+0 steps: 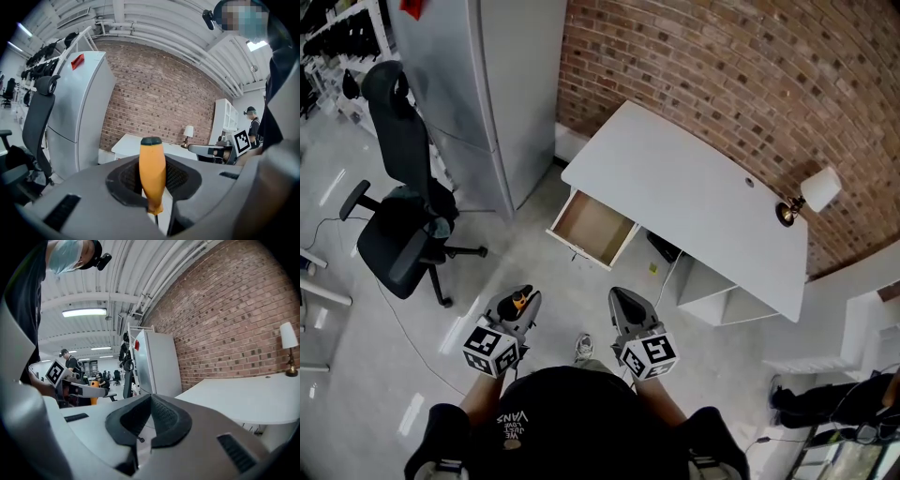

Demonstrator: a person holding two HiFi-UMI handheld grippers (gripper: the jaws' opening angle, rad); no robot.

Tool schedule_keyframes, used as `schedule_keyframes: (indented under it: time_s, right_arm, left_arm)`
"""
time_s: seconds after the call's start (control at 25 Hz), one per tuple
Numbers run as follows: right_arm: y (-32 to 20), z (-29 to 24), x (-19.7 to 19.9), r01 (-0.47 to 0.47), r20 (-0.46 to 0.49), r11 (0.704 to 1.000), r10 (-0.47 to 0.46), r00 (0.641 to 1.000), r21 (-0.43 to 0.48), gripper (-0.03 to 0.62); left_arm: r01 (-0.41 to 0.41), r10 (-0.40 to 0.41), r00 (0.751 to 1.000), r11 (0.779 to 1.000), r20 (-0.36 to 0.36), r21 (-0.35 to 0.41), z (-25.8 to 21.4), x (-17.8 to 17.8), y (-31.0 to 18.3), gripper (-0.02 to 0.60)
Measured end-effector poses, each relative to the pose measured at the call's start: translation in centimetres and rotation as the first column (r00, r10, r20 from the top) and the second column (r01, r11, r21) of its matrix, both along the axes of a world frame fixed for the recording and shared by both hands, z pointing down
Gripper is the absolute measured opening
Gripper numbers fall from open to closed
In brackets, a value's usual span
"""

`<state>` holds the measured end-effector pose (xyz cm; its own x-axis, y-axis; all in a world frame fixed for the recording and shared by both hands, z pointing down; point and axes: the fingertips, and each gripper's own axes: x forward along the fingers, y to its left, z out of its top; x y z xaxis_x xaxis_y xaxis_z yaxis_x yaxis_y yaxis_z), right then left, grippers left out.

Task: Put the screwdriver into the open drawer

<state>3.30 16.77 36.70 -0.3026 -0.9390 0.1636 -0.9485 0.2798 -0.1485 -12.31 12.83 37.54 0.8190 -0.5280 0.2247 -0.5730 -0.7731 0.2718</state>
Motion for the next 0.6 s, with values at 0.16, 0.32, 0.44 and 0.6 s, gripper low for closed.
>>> schedule_keyframes:
  time_s: [0.16, 0.32, 0.44, 0.6]
  right_arm:
    - [-2.3, 0.6, 2.5, 0.04, 0.003, 0.999, -0.04, 0.999, -0.008, -0.006]
    - [-4.2, 1.1, 5.0, 0.077, 0.004, 0.997, -0.077, 0.997, -0.018, -0.006]
    - [-5.3, 1.5, 6.2, 0.11, 0.012, 0.994, -0.11, 0.994, -0.019, -0.006]
    - [-7.0, 2.2, 7.4, 0.128, 0.02, 0.991, -0.128, 0.992, -0.023, -0.006]
  left_arm:
    - [0.037, -0.037, 0.999, 0.999, 0.008, -0.011, 0.8, 2.5, -1.9, 0.08]
    - [0.072, -0.071, 0.997, 0.997, 0.014, -0.018, 1.3, 5.2, -3.6, 0.08]
    - [0.092, -0.092, 0.996, 0.996, 0.022, -0.021, 1.9, 6.9, -4.6, 0.08]
    - [0.111, -0.11, 0.994, 0.994, 0.025, -0.023, 2.8, 8.5, -6.1, 0.08]
